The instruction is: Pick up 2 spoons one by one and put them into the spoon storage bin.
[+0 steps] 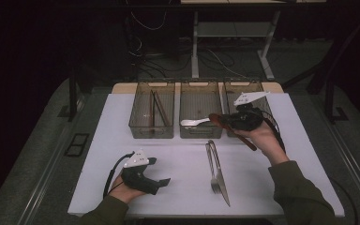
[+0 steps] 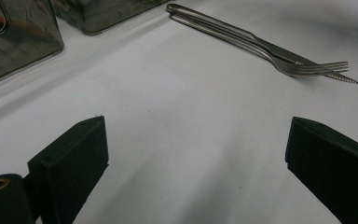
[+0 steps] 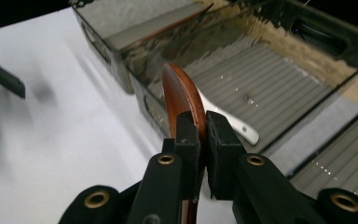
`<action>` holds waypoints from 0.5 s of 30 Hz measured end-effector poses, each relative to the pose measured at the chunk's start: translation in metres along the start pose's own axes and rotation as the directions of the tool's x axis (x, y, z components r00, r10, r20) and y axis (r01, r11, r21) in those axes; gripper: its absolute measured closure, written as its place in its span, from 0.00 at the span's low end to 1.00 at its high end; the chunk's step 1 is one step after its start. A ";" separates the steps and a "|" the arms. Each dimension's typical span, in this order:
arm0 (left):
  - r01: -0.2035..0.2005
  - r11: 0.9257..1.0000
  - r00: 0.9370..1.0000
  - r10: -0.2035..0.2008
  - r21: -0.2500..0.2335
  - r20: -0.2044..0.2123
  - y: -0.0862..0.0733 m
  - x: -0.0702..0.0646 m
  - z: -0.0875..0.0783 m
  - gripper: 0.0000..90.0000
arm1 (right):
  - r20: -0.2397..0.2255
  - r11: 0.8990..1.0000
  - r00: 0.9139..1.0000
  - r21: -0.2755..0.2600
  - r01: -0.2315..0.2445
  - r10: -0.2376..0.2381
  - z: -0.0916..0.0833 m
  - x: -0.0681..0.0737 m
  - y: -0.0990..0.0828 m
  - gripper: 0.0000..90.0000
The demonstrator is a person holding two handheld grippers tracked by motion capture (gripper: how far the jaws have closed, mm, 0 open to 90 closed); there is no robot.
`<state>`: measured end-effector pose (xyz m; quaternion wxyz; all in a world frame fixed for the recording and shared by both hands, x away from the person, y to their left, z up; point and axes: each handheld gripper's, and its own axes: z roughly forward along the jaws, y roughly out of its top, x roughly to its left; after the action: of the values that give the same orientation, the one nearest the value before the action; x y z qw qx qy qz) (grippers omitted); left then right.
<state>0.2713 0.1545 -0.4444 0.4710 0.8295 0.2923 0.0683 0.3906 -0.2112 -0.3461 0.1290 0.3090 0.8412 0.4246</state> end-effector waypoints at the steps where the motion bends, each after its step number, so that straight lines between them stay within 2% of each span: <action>1: 0.001 1.000 1.000 -0.001 -0.001 0.001 0.000 0.000 0.000 0.06 | 0.002 1.000 1.000 -0.003 0.001 -0.001 0.001 -0.001 0.004 0.93; 15: 0.004 1.000 1.000 -0.004 -0.002 0.007 0.000 0.000 0.000 0.06 | 0.034 1.000 0.999 -0.026 -0.010 0.011 0.029 -0.011 0.064 0.93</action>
<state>0.2712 0.1543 -0.4442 0.4731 0.8286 0.2923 0.0647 0.4389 -0.1714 -0.3136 0.1449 0.3189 0.8317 0.4308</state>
